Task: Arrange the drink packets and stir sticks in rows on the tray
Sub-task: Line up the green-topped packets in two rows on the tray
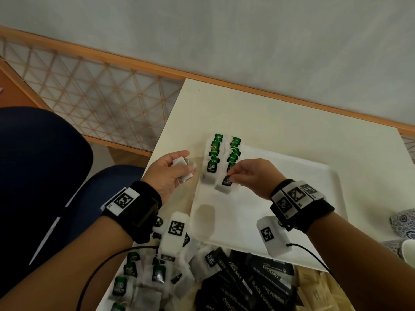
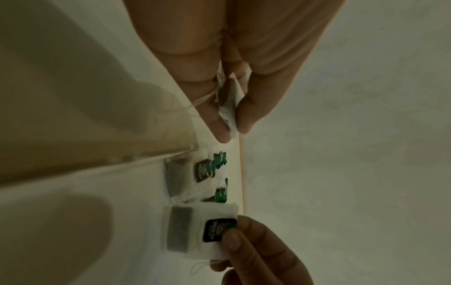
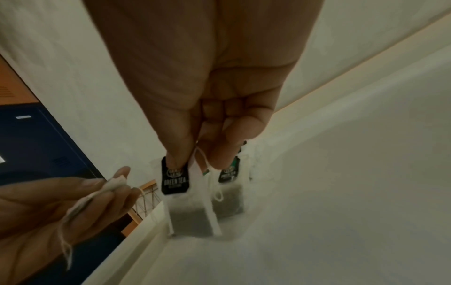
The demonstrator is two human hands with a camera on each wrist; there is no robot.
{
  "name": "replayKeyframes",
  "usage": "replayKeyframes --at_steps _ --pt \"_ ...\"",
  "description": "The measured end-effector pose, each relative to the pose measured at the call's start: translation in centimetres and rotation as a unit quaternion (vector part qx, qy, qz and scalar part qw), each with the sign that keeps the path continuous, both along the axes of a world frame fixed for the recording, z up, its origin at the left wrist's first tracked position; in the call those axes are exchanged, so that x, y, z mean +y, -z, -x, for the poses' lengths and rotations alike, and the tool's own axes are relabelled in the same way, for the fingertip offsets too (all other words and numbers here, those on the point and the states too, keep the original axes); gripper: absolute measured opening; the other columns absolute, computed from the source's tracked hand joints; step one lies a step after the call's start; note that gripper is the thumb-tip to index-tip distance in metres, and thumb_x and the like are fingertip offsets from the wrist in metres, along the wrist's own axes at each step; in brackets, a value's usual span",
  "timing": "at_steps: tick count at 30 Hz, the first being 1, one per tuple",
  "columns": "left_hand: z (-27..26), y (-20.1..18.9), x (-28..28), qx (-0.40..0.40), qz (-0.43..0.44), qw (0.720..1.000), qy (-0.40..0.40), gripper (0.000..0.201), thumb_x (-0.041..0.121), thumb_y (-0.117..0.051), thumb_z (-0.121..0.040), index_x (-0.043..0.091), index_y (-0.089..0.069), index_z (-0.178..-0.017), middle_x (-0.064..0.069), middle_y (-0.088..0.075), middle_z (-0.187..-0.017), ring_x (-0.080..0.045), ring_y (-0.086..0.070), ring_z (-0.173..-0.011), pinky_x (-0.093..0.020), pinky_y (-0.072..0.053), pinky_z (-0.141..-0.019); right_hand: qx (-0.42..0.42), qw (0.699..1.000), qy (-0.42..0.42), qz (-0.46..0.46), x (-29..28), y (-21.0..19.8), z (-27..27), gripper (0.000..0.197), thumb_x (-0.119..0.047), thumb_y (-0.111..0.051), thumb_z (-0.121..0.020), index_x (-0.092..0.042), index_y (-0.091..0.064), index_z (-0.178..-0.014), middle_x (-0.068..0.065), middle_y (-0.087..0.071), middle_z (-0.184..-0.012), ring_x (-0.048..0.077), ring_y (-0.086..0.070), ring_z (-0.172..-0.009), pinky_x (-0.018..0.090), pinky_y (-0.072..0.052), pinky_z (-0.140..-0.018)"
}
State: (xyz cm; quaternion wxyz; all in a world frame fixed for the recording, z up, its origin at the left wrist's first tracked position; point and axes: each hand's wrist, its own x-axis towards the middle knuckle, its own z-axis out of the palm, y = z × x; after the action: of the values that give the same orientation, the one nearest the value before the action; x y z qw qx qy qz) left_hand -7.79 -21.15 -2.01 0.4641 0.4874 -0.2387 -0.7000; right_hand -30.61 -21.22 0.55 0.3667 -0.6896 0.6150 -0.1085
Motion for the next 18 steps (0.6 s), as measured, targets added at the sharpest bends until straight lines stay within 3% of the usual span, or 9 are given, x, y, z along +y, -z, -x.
replayKeyframes --at_steps 4,7,11,14,18 --pt "0.4 0.1 -0.1 -0.001 -0.007 1.000 0.008 0.031 -0.014 -0.056 -0.084 0.011 -0.061 -0.102 -0.014 -0.055 -0.101 -0.029 -0.057 -0.100 -0.025 -0.058 -0.071 0.030 0.999 0.027 0.010 -0.8 0.8 0.6 0.008 -0.028 -0.066 -0.086 -0.034 -0.066 -0.081 -0.016 -0.064 -0.071 -0.001 -0.054 -0.066 0.007 -0.036 -0.056" --pt "0.9 0.2 -0.2 0.012 -0.018 1.000 0.020 0.037 -0.018 -0.042 -0.087 0.007 -0.059 -0.108 -0.011 -0.055 -0.094 -0.028 -0.056 -0.099 -0.026 -0.057 -0.070 0.042 0.998 0.052 0.023 -1.5 1.2 0.8 0.005 -0.028 -0.064 -0.087 -0.028 -0.069 -0.089 -0.015 -0.062 -0.074 0.001 -0.054 -0.071 0.013 -0.039 -0.061" --pt "1.5 0.1 0.1 -0.011 -0.023 0.998 0.056 0.049 -0.023 -0.036 -0.082 0.007 -0.059 -0.114 -0.009 -0.057 -0.098 -0.021 -0.058 -0.088 -0.025 -0.051 -0.068 0.050 0.996 0.058 0.036 -1.7 1.5 0.9 0.009 -0.028 -0.064 -0.087 -0.026 -0.069 -0.094 -0.014 -0.060 -0.070 0.007 -0.056 -0.072 0.021 -0.043 -0.065" --pt "1.9 -0.1 0.4 -0.011 -0.019 0.997 0.073 0.053 -0.026 -0.034 -0.082 0.006 -0.057 -0.117 -0.009 -0.059 -0.100 -0.018 -0.061 -0.085 -0.020 -0.051 -0.059 0.041 0.995 0.066 0.070 -1.5 1.4 0.7 0.017 -0.028 -0.064 -0.087 -0.026 -0.067 -0.104 -0.006 -0.063 -0.087 0.013 -0.057 -0.085 0.028 -0.047 -0.079" --pt "2.6 -0.2 0.8 -0.011 -0.010 0.995 0.094 0.057 -0.027 -0.033 -0.083 0.008 -0.056 -0.121 -0.009 -0.062 -0.100 -0.019 -0.061 -0.087 -0.018 -0.051 -0.055 -0.031 0.992 0.048 0.110 -0.4 0.1 -0.9 0.015 -0.023 -0.065 -0.086 -0.028 -0.069 -0.100 -0.007 -0.065 -0.087 0.009 -0.059 -0.083 0.022 -0.046 -0.077"
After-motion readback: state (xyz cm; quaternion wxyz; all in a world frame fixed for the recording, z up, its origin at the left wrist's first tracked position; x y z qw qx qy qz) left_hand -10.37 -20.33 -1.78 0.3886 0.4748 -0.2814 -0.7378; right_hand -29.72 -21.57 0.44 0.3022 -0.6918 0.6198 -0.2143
